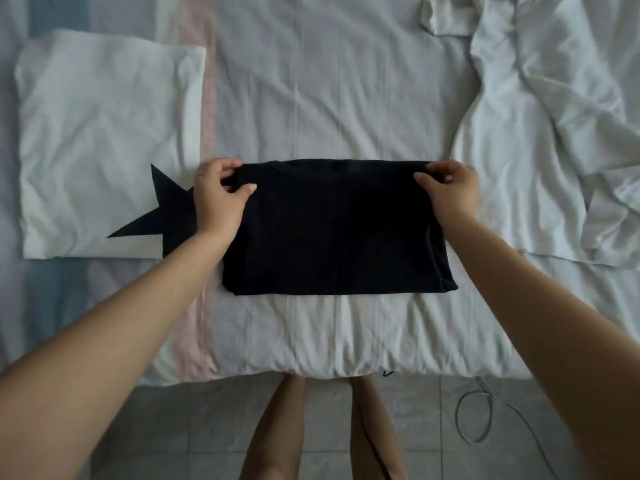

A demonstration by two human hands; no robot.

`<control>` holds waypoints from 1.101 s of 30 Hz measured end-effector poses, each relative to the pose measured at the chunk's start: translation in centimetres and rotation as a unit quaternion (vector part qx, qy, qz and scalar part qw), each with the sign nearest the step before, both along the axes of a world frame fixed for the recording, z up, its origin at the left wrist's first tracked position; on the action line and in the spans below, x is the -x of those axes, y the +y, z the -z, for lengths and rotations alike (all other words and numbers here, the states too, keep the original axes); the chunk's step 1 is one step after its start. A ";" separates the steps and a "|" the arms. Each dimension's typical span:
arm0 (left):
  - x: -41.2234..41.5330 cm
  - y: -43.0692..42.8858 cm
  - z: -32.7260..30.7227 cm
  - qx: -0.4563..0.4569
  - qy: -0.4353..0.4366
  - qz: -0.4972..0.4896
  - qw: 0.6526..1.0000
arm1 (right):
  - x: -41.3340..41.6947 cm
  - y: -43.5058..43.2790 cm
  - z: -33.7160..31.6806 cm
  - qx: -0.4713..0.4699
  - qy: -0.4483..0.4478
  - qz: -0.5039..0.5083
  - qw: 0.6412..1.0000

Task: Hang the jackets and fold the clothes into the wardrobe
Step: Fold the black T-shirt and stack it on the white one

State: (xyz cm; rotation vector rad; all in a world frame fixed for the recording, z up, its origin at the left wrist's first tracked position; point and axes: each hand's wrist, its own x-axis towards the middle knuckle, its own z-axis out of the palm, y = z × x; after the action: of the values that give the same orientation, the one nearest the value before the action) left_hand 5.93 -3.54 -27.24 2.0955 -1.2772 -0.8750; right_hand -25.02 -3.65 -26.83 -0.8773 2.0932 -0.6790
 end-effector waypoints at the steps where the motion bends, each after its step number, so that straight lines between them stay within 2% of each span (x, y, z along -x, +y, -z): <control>1: 0.2 0.1 0.0 -0.005 -0.054 0.002 0.999 | 0.0 -0.1 0.0 -0.007 0.025 -0.005 1.000; 2: 0.2 0.3 0.2 -0.020 -0.084 -0.013 0.996 | -0.1 -0.2 0.0 -0.014 0.036 -0.003 0.999; 3: 0.4 0.5 0.2 -0.043 -0.076 -0.039 0.995 | -0.2 -0.3 -0.1 -0.018 0.035 0.002 0.999; 6: 0.7 1.0 0.4 -0.076 0.040 -0.090 0.992 | -0.5 -0.7 -0.7 -0.023 -0.010 0.001 1.000; 14: 0.1 -0.1 -0.2 -0.102 0.190 -0.137 0.967 | -0.5 -1.7 -1.4 -0.107 -0.121 0.015 0.987; 15: 0.0 -0.2 -0.3 -0.098 0.192 -0.135 0.967 | -0.5 -1.8 -1.4 -0.100 -0.112 0.015 0.989; 19: -0.3 -0.4 -0.2 -0.055 0.166 -0.122 0.977 | -0.3 -2.2 -1.2 -0.012 0.017 -0.022 1.000; 21: -0.6 -0.4 0.2 -0.043 0.152 -0.124 0.980 | -0.1 -2.0 -0.5 0.005 0.016 0.002 1.000; 24: -1.2 -0.5 0.8 -0.048 0.113 -0.090 0.988 | 0.0 -1.2 0.1 -0.007 -0.035 0.065 0.997; 26: -1.3 0.0 1.0 -0.050 0.075 -0.070 0.993 | 0.2 -0.4 0.2 -0.020 -0.038 0.076 0.996; 33: -0.7 9.1 0.7 -0.059 -0.007 -0.061 0.996 | 1.1 6.6 0.0 -0.105 0.027 -0.016 0.994</control>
State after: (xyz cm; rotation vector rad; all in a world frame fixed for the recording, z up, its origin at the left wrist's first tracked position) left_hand 6.59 5.55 -27.98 2.2499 -1.1155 -0.9030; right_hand -26.13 2.94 -26.81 -0.8181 2.1473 -0.4135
